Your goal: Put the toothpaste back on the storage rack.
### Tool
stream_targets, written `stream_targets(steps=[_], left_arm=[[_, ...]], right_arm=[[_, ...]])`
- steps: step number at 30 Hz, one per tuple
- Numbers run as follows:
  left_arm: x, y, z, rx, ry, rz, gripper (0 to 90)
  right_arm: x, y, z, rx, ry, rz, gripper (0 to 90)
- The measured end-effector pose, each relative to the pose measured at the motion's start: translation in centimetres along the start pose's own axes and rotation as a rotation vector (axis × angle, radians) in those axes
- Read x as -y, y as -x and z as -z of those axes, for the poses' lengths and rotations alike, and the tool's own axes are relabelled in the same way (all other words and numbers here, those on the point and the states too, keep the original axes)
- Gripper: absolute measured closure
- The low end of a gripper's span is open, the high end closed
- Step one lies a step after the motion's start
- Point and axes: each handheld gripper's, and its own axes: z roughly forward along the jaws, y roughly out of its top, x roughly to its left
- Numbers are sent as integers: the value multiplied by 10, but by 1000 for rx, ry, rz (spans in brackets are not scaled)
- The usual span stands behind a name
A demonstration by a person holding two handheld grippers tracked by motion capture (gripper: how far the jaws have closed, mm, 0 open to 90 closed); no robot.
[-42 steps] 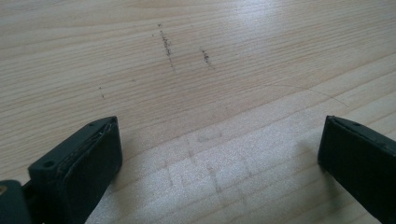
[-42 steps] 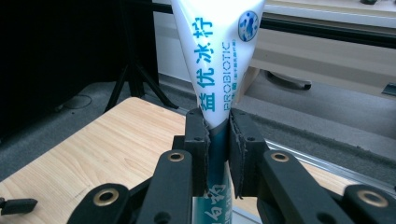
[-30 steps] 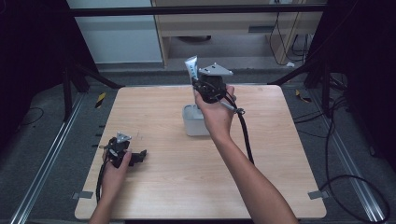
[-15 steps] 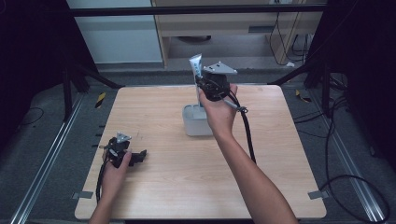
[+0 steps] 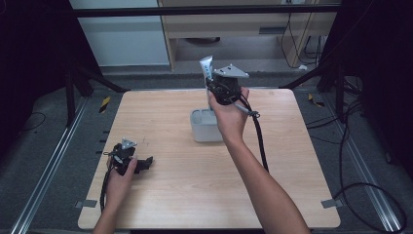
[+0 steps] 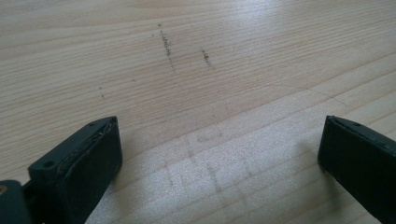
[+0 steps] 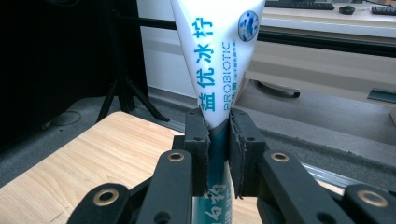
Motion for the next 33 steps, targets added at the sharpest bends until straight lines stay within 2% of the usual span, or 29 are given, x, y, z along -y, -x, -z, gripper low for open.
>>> stream_targets(steps=[17, 29, 33], left_arm=[[0, 0, 0, 0, 0, 0, 0], [0, 0, 0, 0, -3, -4, 0], [0, 0, 0, 0, -3, -3, 0]], right_arm=[[6, 2, -6, 5, -3, -5, 789], [26, -2, -18, 10, -23, 6, 789], [35, -3, -24, 9, -30, -7, 789]])
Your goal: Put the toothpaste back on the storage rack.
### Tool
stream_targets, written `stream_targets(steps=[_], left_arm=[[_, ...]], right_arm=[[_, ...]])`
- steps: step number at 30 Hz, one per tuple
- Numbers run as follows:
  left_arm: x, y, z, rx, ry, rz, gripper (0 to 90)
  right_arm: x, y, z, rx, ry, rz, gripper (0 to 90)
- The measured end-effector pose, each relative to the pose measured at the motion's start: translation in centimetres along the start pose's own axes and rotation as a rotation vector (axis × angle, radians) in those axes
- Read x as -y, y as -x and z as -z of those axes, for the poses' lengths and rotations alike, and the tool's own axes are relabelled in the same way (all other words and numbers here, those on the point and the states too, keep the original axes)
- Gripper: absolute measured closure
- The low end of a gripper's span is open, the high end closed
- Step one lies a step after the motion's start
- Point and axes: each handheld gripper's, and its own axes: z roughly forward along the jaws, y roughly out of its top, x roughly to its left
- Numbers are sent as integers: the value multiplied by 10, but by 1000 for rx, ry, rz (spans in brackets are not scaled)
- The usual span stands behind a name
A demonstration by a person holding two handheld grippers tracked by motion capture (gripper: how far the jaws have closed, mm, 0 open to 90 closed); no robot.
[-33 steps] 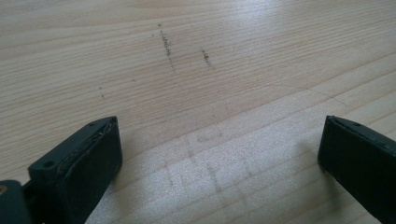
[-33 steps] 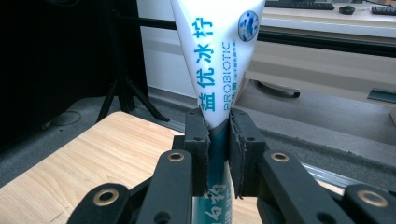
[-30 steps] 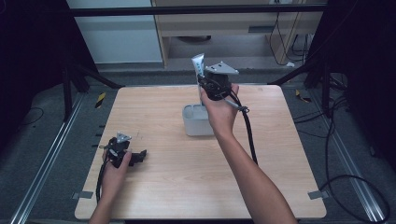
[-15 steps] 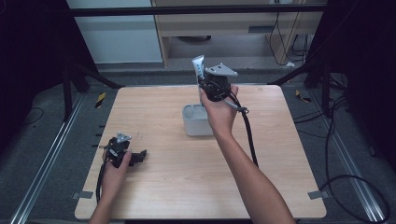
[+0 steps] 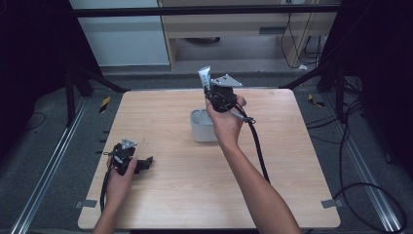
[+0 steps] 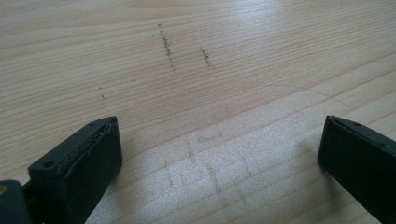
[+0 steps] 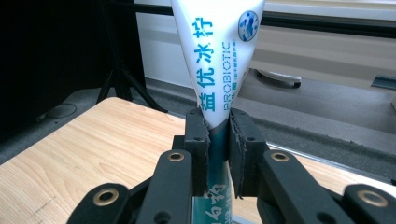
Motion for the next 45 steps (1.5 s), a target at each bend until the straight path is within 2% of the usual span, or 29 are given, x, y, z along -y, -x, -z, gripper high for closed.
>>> stream_targets(steps=[31, 45], left_arm=[[0, 0, 0, 0, 1, 1, 0], [0, 0, 0, 0, 1, 1, 0]], right_arm=[[38, -2, -18, 15, -39, -6, 788], [42, -4, -21, 18, -47, 5, 788]])
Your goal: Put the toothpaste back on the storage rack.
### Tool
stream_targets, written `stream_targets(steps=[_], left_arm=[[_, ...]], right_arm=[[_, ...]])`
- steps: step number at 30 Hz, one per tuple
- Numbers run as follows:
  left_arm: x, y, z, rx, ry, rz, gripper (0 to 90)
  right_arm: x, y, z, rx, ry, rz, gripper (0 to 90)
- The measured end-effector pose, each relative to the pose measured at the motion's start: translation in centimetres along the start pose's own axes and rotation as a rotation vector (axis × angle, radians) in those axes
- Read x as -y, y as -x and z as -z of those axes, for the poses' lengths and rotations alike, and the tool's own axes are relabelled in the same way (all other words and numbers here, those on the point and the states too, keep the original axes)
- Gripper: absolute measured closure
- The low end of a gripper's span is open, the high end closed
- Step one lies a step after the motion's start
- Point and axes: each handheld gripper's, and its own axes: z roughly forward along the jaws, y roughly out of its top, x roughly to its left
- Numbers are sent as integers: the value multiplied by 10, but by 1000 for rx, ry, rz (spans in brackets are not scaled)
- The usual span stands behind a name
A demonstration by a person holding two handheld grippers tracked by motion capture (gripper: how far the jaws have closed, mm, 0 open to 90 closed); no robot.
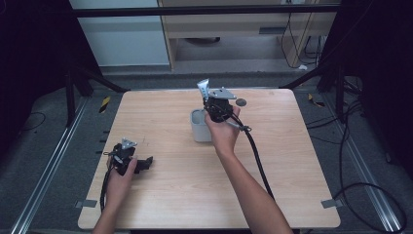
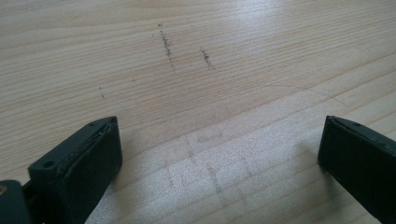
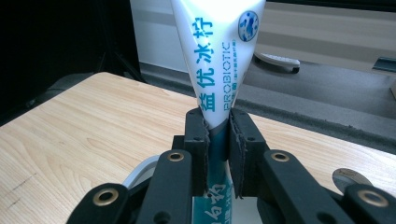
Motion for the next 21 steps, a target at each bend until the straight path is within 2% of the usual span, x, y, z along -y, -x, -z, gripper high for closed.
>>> stream_targets(steps=[21], left_arm=[[0, 0, 0, 1, 0, 1, 0]], right_arm=[[9, 2, -2, 7, -22, -1, 788]])
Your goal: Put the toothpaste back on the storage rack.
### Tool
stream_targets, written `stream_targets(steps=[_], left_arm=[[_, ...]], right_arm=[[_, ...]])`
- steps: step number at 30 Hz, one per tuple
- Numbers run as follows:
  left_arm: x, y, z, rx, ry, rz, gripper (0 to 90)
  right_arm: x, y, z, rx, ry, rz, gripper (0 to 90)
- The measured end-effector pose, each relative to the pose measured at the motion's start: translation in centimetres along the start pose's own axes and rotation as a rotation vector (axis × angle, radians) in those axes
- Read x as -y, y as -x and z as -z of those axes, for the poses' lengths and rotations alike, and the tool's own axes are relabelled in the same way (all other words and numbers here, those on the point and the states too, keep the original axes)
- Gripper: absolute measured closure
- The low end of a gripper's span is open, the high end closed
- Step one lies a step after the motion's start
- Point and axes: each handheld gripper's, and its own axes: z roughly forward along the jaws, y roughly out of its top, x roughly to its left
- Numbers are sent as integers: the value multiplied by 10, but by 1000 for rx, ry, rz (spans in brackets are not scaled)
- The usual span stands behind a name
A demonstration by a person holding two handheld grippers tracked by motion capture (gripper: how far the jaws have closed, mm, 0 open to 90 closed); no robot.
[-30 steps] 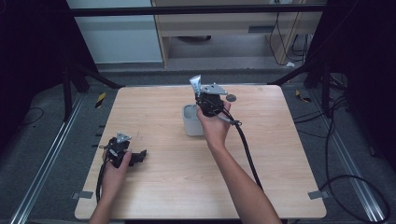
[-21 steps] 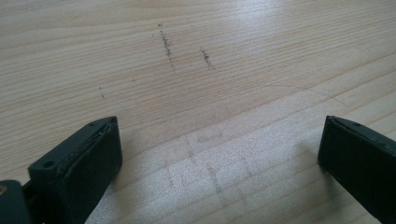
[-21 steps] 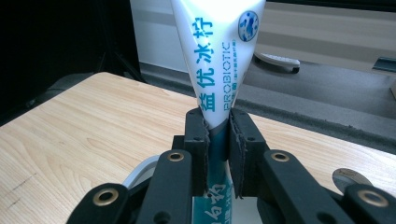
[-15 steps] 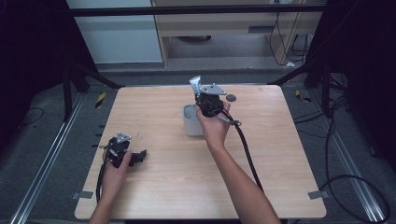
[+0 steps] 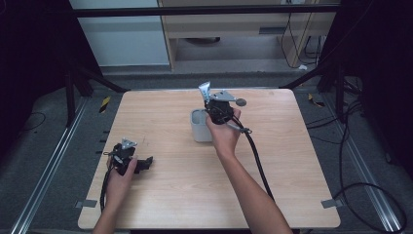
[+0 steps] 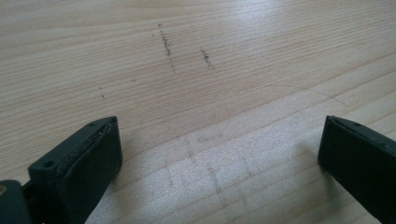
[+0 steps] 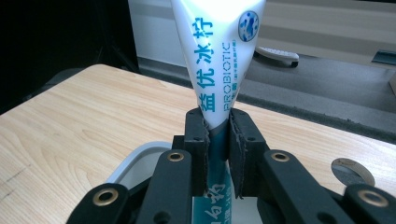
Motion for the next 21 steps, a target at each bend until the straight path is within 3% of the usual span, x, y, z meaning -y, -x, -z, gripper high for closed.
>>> stream_targets(steps=[21], left_arm=[[0, -1, 0, 0, 0, 0, 0]], right_arm=[[6, -1, -3, -9, -43, 6, 787]])
